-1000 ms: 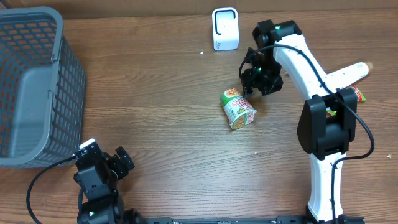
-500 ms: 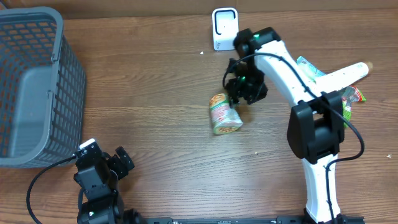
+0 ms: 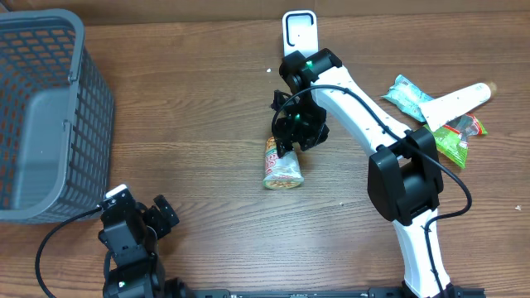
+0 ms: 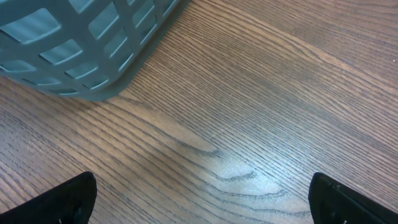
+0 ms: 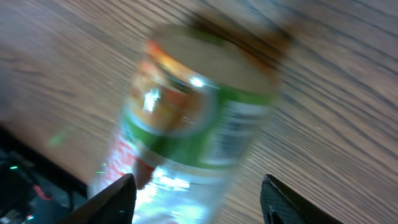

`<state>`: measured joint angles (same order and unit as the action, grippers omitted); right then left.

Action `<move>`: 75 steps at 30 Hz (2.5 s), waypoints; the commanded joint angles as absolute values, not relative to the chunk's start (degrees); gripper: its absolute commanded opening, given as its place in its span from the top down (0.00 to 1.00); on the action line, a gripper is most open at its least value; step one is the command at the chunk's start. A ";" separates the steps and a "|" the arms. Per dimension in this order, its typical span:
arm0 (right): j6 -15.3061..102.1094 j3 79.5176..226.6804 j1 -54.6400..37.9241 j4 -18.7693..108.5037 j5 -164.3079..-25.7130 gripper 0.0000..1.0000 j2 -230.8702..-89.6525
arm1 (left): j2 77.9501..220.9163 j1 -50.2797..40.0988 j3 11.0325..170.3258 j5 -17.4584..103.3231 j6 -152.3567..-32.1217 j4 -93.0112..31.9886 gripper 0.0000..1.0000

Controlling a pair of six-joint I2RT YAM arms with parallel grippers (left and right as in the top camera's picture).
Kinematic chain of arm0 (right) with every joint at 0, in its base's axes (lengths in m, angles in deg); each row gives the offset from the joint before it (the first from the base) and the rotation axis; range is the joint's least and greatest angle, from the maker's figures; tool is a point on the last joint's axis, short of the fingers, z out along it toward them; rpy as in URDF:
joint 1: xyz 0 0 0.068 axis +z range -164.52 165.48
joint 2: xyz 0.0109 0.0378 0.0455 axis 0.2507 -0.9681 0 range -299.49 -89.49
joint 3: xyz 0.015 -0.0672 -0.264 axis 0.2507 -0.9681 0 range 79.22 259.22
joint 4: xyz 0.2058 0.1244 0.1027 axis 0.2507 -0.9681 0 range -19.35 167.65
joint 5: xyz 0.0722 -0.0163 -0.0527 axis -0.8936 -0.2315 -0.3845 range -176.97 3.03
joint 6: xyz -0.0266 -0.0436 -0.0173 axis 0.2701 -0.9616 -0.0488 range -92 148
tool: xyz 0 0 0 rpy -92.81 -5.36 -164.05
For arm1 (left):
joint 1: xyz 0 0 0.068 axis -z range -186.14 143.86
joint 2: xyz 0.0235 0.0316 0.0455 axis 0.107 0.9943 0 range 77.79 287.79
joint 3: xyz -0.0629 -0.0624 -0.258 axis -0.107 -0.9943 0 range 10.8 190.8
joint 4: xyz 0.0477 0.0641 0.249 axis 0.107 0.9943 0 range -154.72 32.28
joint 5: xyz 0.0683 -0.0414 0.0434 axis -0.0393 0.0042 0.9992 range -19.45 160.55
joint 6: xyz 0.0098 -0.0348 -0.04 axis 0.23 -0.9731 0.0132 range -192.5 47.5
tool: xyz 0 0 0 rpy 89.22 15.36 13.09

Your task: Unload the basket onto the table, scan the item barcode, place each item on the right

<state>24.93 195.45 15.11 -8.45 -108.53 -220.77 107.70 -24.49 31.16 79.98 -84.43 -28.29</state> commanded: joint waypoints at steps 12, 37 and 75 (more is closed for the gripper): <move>29.24 195.84 15.91 -1.87 -120.31 0.23 -219.37 | 107.44 -24.12 32.19 79.72 -84.93 -28.51 0.00; 17.22 195.99 14.91 -4.91 -111.74 0.01 -219.37 | 107.44 -24.12 32.19 79.72 -84.93 -28.51 0.00; 12.32 174.86 12.02 8.31 -140.35 0.16 -219.46 | 107.44 -24.12 32.19 79.70 -84.93 -28.51 0.00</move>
<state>11.49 175.73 10.23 7.17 -140.05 -220.73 107.70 -24.49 31.16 79.98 -84.43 -28.29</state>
